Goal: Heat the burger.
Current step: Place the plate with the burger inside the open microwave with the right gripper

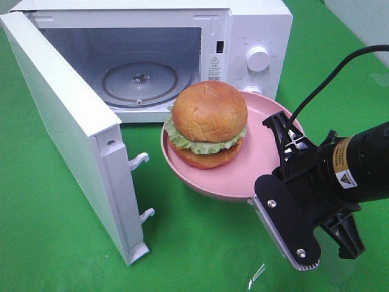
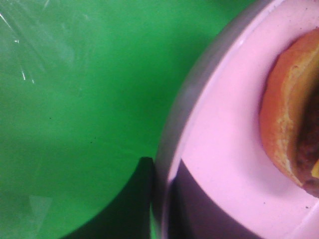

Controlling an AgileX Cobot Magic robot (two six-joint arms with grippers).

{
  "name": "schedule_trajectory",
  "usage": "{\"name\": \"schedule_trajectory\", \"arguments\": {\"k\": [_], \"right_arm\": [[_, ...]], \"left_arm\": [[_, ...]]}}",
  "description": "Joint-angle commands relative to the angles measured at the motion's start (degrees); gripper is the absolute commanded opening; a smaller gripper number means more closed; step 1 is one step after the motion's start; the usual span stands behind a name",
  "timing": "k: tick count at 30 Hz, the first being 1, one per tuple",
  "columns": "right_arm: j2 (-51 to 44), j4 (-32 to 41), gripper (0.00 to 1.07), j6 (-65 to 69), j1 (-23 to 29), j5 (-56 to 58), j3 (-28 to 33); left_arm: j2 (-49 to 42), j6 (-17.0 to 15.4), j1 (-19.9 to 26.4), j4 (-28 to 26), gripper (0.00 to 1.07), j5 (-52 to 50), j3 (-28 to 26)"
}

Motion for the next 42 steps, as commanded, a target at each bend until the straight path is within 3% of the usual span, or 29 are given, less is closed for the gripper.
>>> {"name": "schedule_trajectory", "arguments": {"k": [1, 8, 10, 14, 24, 42], "right_arm": [[-0.46, 3.95, 0.0, -5.9, -0.92, -3.55, -0.23], [-0.46, 15.76, 0.0, -21.08, -3.84, -4.7, -0.23], [-0.46, 22.57, 0.0, -27.1, -4.41, -5.73, -0.23], [-0.4, 25.73, 0.0, -31.8, -4.41, -6.07, -0.23], [-0.34, 24.92, 0.0, -32.83, -4.35, -5.5, -0.63], [-0.11, 23.89, 0.0, -32.6, -4.24, 6.88, -8.48]], "left_arm": [[-0.92, 0.17, 0.17, 0.4, 1.01, -0.97, -0.06], [-0.92, 0.17, 0.17, 0.4, 1.01, -0.97, -0.06], [-0.92, 0.17, 0.17, 0.4, 1.01, -0.97, -0.06], [-0.92, 0.17, 0.17, 0.4, 1.01, -0.97, -0.06], [-0.92, 0.17, 0.17, 0.4, 1.01, -0.97, -0.06], [-0.92, 0.17, 0.17, 0.4, 1.01, -0.97, -0.06]]}}
